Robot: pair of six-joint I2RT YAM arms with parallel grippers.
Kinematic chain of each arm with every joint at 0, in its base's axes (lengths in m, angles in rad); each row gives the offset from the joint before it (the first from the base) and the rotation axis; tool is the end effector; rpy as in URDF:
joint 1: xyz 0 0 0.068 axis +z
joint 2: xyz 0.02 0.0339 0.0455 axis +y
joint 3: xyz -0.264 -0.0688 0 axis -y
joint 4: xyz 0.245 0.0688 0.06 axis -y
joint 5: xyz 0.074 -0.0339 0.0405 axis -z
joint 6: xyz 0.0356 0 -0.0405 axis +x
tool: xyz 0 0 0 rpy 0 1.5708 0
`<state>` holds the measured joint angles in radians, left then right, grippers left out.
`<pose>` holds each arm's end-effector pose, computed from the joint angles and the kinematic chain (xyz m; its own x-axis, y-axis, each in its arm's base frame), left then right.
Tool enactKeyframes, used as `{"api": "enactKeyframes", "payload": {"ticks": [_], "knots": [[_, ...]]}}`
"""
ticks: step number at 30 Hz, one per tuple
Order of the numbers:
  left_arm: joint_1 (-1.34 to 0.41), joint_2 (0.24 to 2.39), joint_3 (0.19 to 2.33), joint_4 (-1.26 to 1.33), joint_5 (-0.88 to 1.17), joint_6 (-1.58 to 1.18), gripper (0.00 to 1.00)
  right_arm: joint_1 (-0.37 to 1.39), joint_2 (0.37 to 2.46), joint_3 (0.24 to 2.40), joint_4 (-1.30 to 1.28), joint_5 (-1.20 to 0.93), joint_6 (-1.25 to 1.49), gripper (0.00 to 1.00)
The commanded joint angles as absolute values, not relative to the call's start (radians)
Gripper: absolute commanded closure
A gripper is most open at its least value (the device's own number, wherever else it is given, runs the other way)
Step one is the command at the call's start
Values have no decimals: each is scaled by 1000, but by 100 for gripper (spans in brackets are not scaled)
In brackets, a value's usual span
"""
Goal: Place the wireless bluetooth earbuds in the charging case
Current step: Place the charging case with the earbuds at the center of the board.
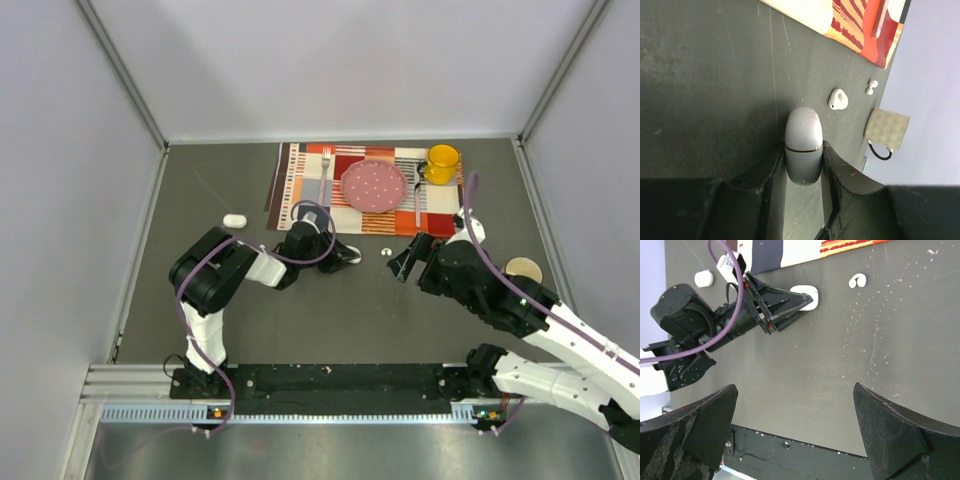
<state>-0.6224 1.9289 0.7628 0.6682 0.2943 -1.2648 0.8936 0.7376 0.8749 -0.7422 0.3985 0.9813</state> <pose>0.2857 -0.2177 0.1076 -0.8463 -0.5159 -0.1326 -0.1396 0.4550 -0.8795 0.1029 0.1059 0.3233 -0.6289 0.4404 -0.6407 0.0081 0.8277 0.5610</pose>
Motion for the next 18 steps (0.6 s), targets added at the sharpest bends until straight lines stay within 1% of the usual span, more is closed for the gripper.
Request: {"api": "enactKeyframes", "payload": {"ticks": [1, 4, 7, 9, 12, 18], "knots": [[-614, 1904, 769, 637, 275, -1227, 80, 888, 768, 919, -742, 354, 925, 1], [-609, 1911, 787, 614, 285, -1209, 78, 888, 785, 925, -742, 342, 917, 1], [-609, 1916, 851, 470, 301, -1148, 78, 888, 785, 922, -742, 339, 922, 1], [-607, 1916, 877, 379, 288, -1135, 74, 888, 781, 919, -742, 341, 923, 1], [-607, 1891, 873, 336, 253, -1105, 70, 888, 775, 917, -741, 345, 922, 1], [-603, 1873, 861, 313, 250, -1094, 68, 888, 772, 913, -742, 350, 923, 1]]}}
